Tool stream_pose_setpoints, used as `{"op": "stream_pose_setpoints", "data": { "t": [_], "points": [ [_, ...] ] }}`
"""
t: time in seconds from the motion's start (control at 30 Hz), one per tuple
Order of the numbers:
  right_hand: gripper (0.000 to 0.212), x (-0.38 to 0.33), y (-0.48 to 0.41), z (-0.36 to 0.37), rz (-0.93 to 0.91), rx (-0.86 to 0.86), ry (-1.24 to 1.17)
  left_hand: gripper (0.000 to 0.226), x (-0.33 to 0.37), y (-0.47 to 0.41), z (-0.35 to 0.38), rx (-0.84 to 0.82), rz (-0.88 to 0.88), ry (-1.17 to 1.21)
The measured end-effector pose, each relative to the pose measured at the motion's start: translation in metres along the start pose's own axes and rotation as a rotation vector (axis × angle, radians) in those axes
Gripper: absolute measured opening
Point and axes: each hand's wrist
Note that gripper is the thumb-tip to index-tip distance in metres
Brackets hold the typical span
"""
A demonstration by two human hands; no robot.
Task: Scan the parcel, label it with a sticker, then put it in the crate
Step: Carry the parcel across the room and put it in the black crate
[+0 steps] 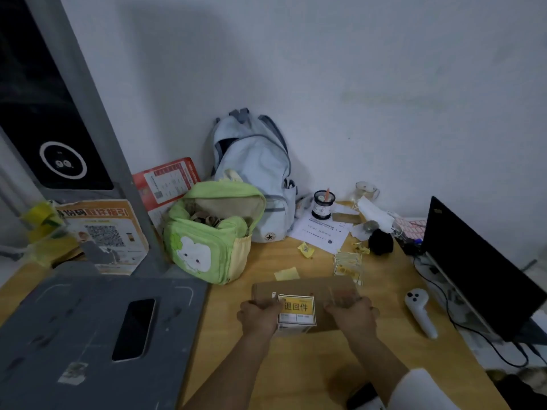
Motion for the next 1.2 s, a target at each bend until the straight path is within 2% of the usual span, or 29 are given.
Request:
{"op": "stream_pose_setpoints", "data": {
  "t": [0.13, 0.27, 0.47, 0.57, 0.67, 0.87, 1.0, 1.13, 1.2],
  "points": [
    [0.080, -0.017, 0.007, -0.040, -0.016, 0.040, -0.138, 0.061, 0.045, 0.008, 0.017, -0.122, 0.075, 0.028],
    [0.061, -0.039, 0.022, -0.094, -0.076, 0.170, -0.244, 0.085, 0.082, -0.012, 0.058, -0.249, 0.199, 0.032],
    [0.068, -0.084, 0.069, -0.185, -0.167, 0.376, -0.410, 0.054, 0.204, 0.065, 0.057, -0.427, 0.438, 0.098],
    [0.066, -0.098, 0.101, -0.225, -0.200, 0.475, -0.468, 0.061, 0.242, 0.082, 0.061, -0.492, 0.525, 0.102],
    [0.050, -0.091, 0.133, -0.259, -0.198, 0.556, -0.566, 0.065, 0.266, 0.106, 0.068, -0.587, 0.595, 0.076],
    [0.036, -0.036, 0.193, -0.303, -0.193, 0.671, -0.722, 0.077, 0.276, 0.165, 0.086, -0.812, 0.665, 0.030],
    [0.018, 0.014, 0.228, -0.325, -0.096, 0.757, -0.761, 0.078, 0.258, 0.213, 0.096, -0.974, 0.639, -0.010],
    [0.020, 0.059, 0.265, -0.341, -0.021, 0.867, -0.789, 0.077, 0.232, 0.261, 0.107, -1.130, 0.613, -0.026],
    [0.021, 0.079, 0.285, -0.348, 0.014, 0.934, -0.788, 0.083, 0.220, 0.284, 0.118, -1.215, 0.594, -0.037]
  ]
}}
Point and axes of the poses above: each hand's wrist, its own y-axis away from the middle knuckle, its own z-axis out of the palm, x = y × z, and after that the axes turned 9 degrees about z, right-handed
